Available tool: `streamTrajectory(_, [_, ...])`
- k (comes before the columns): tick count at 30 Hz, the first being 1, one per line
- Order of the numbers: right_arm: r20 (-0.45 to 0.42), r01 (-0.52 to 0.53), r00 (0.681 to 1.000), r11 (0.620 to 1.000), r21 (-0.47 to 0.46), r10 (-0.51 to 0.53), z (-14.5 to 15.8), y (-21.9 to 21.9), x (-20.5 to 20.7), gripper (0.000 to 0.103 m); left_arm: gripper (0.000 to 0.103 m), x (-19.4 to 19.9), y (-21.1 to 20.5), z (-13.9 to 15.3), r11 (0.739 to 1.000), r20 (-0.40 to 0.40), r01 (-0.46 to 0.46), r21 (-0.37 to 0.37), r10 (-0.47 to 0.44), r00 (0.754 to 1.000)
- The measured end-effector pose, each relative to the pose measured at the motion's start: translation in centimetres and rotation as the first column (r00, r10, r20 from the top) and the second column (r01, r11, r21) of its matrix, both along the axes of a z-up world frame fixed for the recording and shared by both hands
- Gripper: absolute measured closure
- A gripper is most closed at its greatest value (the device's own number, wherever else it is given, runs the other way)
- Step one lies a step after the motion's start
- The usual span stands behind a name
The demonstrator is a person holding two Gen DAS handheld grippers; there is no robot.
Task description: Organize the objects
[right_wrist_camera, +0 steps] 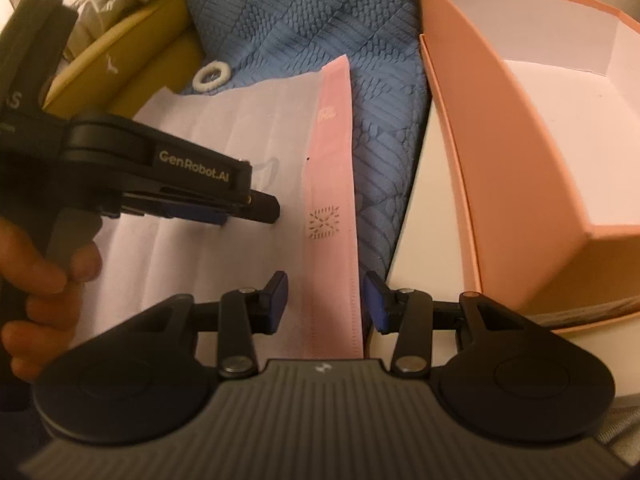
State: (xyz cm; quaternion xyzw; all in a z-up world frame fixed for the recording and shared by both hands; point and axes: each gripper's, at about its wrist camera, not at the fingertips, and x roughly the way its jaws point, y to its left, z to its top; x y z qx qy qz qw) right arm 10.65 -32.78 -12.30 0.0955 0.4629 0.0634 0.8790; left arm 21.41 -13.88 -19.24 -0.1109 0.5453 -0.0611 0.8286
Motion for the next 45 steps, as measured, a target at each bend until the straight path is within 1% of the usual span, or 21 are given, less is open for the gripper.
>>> streamTrajectory(6, [0.017,0.026,1.0,0.999,-0.022,-0.026,-0.6,0.0,0.2,0.058,0.049,0.5,0.2,0.4,1.0,-0.003,-0.005,-0.006,0.005,1.0])
streamTrajectory(10, [0.002,0.024,1.0,1.0,0.02,-0.024,-1.1,-0.3,0.1,0.059,0.049,0.5,0.2,0.5,1.0,-0.003,-0.01,-0.016,0.01,1.0])
streamTrajectory(11, [0.009,0.023,1.0,1.0,0.022,-0.023,-1.1,-0.2,0.0,0.059,0.049,0.5,0.2,0.5,1.0,-0.002,-0.011,-0.018,0.011,1.0])
streamTrajectory(12, [0.018,0.023,1.0,0.999,0.022,-0.024,-0.9,-0.2,-0.1,0.061,0.049,0.4,0.2,0.5,1.0,0.0,-0.011,-0.019,0.011,1.0])
streamTrajectory(13, [0.029,0.028,0.999,0.999,0.019,-0.028,-0.7,-0.1,-0.3,0.067,0.049,0.4,0.1,0.5,1.0,0.004,-0.005,-0.016,0.005,1.0])
streamTrajectory(14, [0.04,0.031,0.999,0.999,0.016,-0.032,-0.6,-0.1,-0.4,0.07,0.049,0.4,0.0,0.5,1.0,0.007,0.003,-0.011,-0.003,1.0])
streamTrajectory(16, [0.048,0.045,0.998,0.999,-0.002,-0.045,-0.3,0.0,-0.4,0.083,0.049,0.2,-0.2,0.5,1.0,0.011,0.012,-0.008,-0.012,1.0])
streamTrajectory(19, [0.05,0.039,0.998,0.999,-0.035,-0.038,-0.3,0.2,-0.4,0.094,0.049,0.2,-0.2,0.4,1.0,0.015,0.016,-0.017,-0.016,1.0])
streamTrajectory(24, [0.08,-0.014,0.997,0.996,-0.083,0.02,0.5,1.7,-1.0,0.096,0.05,0.2,0.3,0.4,0.999,0.017,0.025,-0.04,-0.025,1.0])
streamTrajectory(28, [0.077,-0.043,0.996,0.994,-0.101,0.051,0.8,3.4,-1.1,0.096,0.049,0.3,1.0,0.4,0.996,0.013,0.016,-0.082,-0.015,1.0])
streamTrajectory(31, [0.067,-0.046,0.996,0.991,-0.126,0.055,0.5,4.5,-0.9,0.096,0.05,0.2,2.1,0.6,0.99,0.008,-0.013,-0.142,0.014,1.0])
streamTrajectory(34, [0.05,-0.047,0.997,0.989,-0.142,0.055,0.2,5.2,-0.8,0.096,0.05,-0.2,3.4,1.2,0.978,0.029,-0.032,-0.206,0.039,0.999])
streamTrajectory(36, [0.042,-0.053,0.997,0.986,-0.157,0.061,0.0,5.7,-0.7,0.096,0.056,-0.5,4.4,1.6,0.962,0.047,-0.033,-0.272,0.048,0.998])
streamTrajectory(37, [0.038,-0.056,0.997,0.984,-0.167,0.063,-0.2,6.0,-0.7,0.096,0.058,-0.5,4.8,1.7,0.951,0.045,-0.037,-0.307,0.053,0.998])
streamTrajectory(39, [0.027,-0.06,0.997,0.982,-0.181,0.066,-0.4,6.5,-0.6,0.096,0.066,-0.5,5.3,1.7,0.923,0.044,-0.031,-0.383,0.052,0.998])
streamTrajectory(40, [0.021,-0.062,0.998,0.981,-0.185,0.067,-0.6,6.7,-0.5,0.096,0.068,-0.5,5.2,1.7,0.912,0.045,-0.018,-0.411,0.04,0.998])
streamTrajectory(41, [0.014,-0.064,0.998,0.979,-0.192,0.068,-0.7,7.0,-0.3,0.096,0.071,-0.4,5.1,1.5,0.905,0.045,-0.006,-0.424,0.028,0.999])
streamTrajectory(43, [0.004,-0.068,0.998,0.976,-0.207,0.071,-1.0,7.5,-0.2,0.096,0.078,-0.2,4.5,1.2,0.907,0.046,0.019,-0.42,0.0,0.999])
streamTrajectory(45, [-0.002,-0.077,0.997,0.972,-0.221,0.078,-1.2,8.0,-0.1,0.095,0.094,0.1,3.9,0.8,0.913,0.039,0.045,-0.406,-0.032,0.999])
